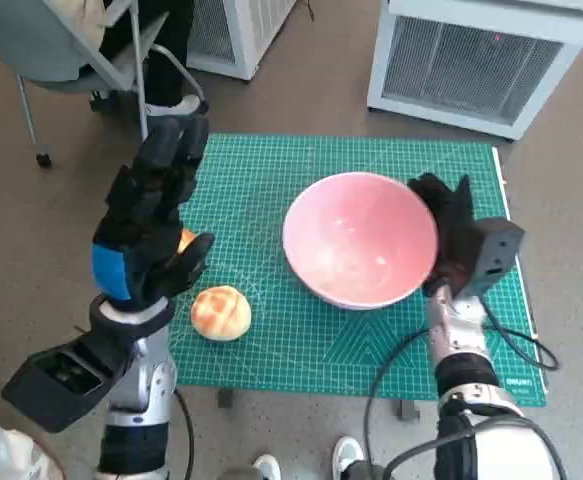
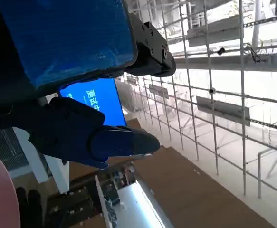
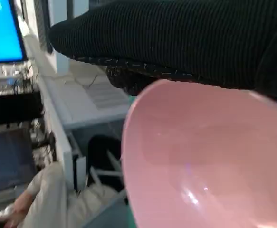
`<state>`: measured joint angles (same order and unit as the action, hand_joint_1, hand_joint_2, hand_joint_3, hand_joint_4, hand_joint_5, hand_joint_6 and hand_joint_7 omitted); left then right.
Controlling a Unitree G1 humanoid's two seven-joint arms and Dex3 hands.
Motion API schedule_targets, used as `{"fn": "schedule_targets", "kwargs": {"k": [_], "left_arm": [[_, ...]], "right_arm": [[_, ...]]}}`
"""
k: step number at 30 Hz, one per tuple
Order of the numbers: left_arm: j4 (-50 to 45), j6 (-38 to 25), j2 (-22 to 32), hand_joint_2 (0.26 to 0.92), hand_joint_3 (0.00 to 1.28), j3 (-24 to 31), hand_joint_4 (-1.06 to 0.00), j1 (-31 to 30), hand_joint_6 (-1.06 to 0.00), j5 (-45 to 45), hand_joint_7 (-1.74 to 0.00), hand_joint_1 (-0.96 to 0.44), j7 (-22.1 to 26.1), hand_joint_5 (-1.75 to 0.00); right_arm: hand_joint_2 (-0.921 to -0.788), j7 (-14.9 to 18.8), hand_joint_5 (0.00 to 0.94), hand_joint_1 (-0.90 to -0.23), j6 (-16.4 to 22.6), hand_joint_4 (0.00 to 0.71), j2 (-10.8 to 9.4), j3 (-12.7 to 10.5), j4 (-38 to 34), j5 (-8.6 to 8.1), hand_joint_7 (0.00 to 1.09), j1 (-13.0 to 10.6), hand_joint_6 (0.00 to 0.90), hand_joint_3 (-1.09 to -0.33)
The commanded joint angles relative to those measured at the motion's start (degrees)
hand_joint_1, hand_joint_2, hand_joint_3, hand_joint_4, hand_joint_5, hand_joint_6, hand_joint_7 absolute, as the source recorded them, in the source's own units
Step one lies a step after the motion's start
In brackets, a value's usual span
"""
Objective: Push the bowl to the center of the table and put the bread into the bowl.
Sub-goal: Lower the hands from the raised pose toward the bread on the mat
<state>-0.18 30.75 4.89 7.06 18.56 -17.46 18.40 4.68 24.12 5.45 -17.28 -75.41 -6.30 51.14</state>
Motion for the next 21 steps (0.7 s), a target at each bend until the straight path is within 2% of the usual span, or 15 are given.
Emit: {"fn": "schedule_targets", "kwargs": {"k": [1, 7, 12, 21], "left_arm": [[-1.6, -0.4, 0.6, 0.921, 0.29, 0.2, -0.32, -1.0, -0.43, 1.4, -0.07, -0.49, -0.9, 0.00], [-2.0, -0.4, 1.3, 0.921, 0.29, 0.7, -0.32, -1.5, -0.43, 2.2, -0.06, -0.49, -1.2, 0.00], [-1.6, -0.1, 3.3, 0.921, 0.29, 2.1, -0.31, -1.9, -0.44, 1.9, -0.05, -0.48, -0.7, 0.00], [4.4, 5.4, 11.6, 0.921, 0.30, 6.9, -0.30, -0.8, -0.42, 7.2, -0.03, -0.48, 0.2, 0.00]], "right_arm": [[-0.921, -1.1, 0.003, -0.484, -2.6, 0.207, -1.0, 0.6, -1.2, 1.34, 0.18, 1.6, 0.171, -0.931], [-0.921, -1.5, 0.002, -0.489, -3.6, 0.206, -0.3, 1.2, -1.3, 2.28, 0.18, 3.2, 0.182, -0.924], [-0.921, -1.4, 0.000, -0.488, -2.9, 0.200, 0.7, 1.2, -0.9, 2.75, 0.17, 4.2, 0.187, -0.928], [-0.921, -0.3, 0.000, -0.512, 2.9, 0.195, 3.2, 1.4, 1.2, 2.39, 0.17, 5.2, 0.190, -0.920]]}}
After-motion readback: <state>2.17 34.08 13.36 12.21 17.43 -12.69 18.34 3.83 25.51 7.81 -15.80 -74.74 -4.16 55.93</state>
